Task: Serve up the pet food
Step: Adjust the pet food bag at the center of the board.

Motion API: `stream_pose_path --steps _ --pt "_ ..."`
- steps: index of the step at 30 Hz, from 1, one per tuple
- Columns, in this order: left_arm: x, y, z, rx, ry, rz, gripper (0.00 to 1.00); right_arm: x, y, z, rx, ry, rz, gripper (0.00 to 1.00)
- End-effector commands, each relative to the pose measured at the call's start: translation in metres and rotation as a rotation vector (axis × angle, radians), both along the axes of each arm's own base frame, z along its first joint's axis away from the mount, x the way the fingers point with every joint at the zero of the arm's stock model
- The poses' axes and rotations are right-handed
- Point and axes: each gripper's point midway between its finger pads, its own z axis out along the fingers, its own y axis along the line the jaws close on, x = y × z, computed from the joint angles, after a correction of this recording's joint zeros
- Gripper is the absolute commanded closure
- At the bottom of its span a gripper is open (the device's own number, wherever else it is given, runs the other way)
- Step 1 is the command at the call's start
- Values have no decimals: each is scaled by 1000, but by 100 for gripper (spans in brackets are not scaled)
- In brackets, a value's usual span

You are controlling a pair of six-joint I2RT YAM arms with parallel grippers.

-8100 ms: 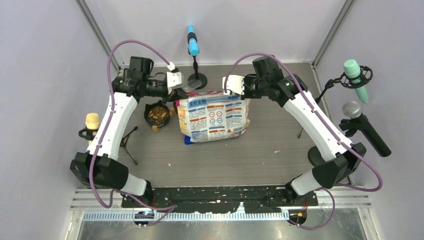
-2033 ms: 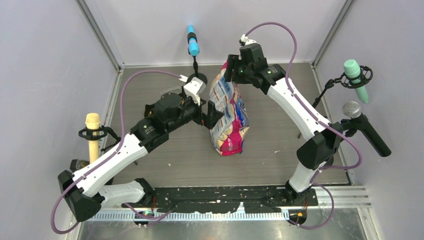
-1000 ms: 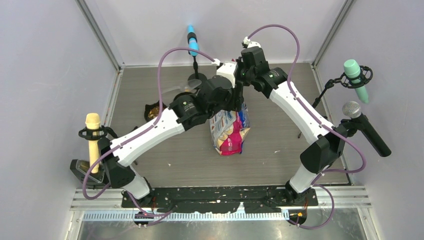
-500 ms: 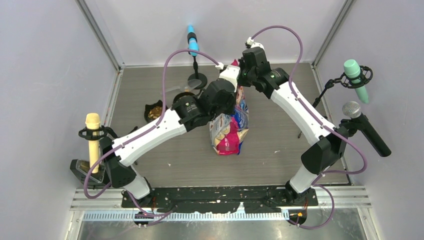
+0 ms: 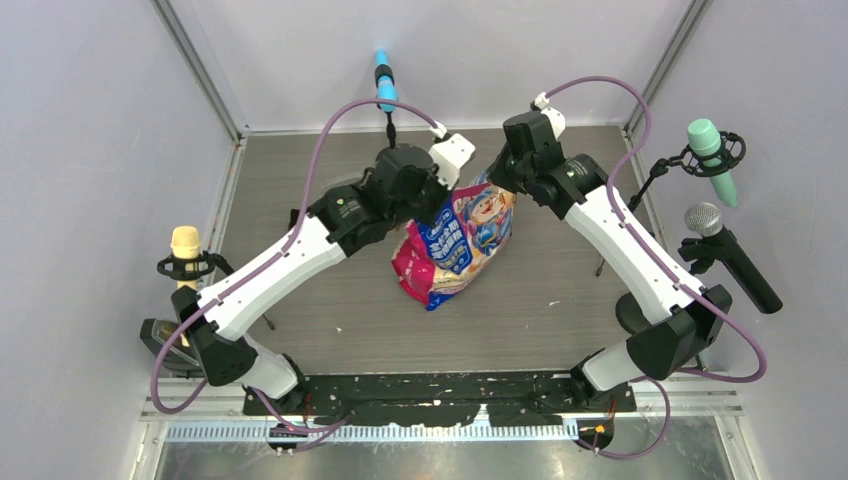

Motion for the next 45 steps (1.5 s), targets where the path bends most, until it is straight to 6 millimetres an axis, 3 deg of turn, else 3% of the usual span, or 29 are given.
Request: stream_pose_path --steps 1,7,11,14,19,21,23,24,25,26,28,29,30,31,33,36,40,45 --pt "24 54 64 -43 -199 46 100 7 -25 63 157 -197 -181 95" --pt "40 58 68 -85 -259 -136 100 0 -15 68 245 -181 -198 95" --pt "23 46 75 -93 -312 -383 100 -5 -14 67 311 -162 -246 95" --pt "15 41 68 -51 -347 -508 100 -7 -14 66 359 -150 -287 95" --pt "9 40 56 -35 -325 -606 100 -5 -15 67 372 -159 -303 95" --pt "10 40 56 -35 -313 -607 100 1 -8 75 335 -201 -230 95" --pt "14 40 61 -52 -298 -573 97 7 -2 89 284 -252 -141 80" --pt "14 40 62 -60 -287 -562 86 8 -2 95 267 -270 -120 65" --pt "14 41 62 -69 -276 -549 72 6 -4 102 227 -297 -88 58" --pt "15 41 63 -76 -267 -533 67 6 -6 111 222 -332 -78 45" --pt "15 44 62 -88 -250 -505 58 4 -10 118 165 -411 -5 34" --pt "14 45 60 -90 -235 -495 56 -2 -12 141 197 -491 23 31" --pt "13 46 59 -90 -224 -489 56 -3 -14 137 147 -514 58 27" --pt "12 49 57 -84 -215 -478 54 -9 -12 158 163 -596 120 25" --pt "11 54 52 -72 -202 -455 52 -15 -11 168 94 -676 240 23" --pt "4 59 46 -62 -160 -445 49 -33 13 174 -41 -780 588 22" --pt "-6 59 48 -111 -109 -437 45 -64 44 158 -183 -874 1040 22" --pt "-8 62 32 -134 -39 -414 40 -90 66 139 -175 -925 1363 25"
